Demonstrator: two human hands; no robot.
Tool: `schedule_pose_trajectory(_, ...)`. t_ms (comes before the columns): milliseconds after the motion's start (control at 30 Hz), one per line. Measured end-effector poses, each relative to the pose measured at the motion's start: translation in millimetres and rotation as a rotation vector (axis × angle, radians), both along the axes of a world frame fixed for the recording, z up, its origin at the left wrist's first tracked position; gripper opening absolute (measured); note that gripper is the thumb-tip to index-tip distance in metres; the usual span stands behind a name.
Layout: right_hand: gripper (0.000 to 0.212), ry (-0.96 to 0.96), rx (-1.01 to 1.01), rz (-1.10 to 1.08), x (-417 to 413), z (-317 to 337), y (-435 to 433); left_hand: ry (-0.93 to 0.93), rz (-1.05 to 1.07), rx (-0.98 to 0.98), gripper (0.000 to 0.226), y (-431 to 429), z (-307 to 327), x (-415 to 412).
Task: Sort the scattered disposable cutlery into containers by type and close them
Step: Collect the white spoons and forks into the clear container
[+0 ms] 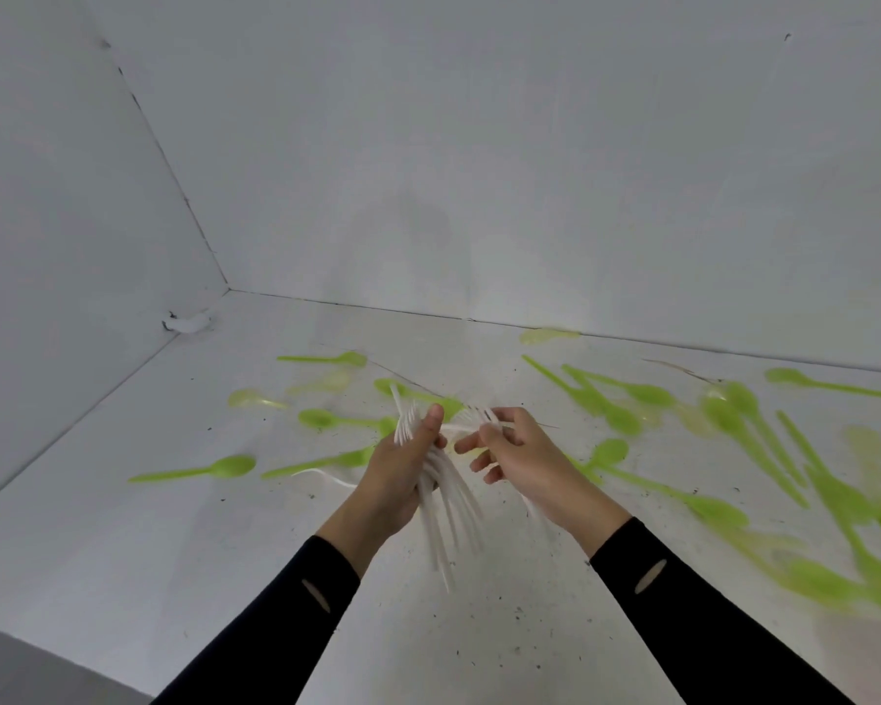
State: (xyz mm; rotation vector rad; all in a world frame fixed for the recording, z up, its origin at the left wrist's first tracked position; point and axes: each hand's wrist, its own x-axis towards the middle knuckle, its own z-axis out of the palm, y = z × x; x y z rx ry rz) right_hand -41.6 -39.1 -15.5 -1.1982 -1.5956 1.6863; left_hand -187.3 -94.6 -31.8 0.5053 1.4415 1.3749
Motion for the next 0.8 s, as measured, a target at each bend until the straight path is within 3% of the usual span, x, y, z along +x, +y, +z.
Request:
schedule_pose_trajectory(233,0.013,0.125,-0.082,0.007,-3.9,5.9,-5.4,-0.064,-0.120,0.137,0.068,-2.0,3.1,5.1)
schedule_pose_trajectory(367,0.030,0.215,-0.166,-0.082,-5.1,6.5,-8.1,-0.061,-0.089,0.186,0.065,-3.2,6.9,10.7)
schedule_pose_trajectory(467,0.026,0.240,-0.174,-0.067,-3.0,8.1,-9.0,-0.025,-0.078,0.166,0.071,-0.5,7.6,9.7)
schedule_pose_trajectory(533,0.023,0.254,-0.161,-0.049,-2.2,7.1,-10.7,-0.041,-0.089,0.161,0.057,0.5,7.6,9.3)
schedule_pose_trajectory(633,0.016,0.201,-0.066,-0.070,-4.3,1.7,-13.5,-0.059,-0.114,0.166,0.040,1.5,8.4,13.3)
schedule_pose_trajectory(800,0.009,0.036,0.238,-0.042,-8.5,-7.0,-21.8,-0.025,0.001,0.183,0.043,5.8,7.9,18.3)
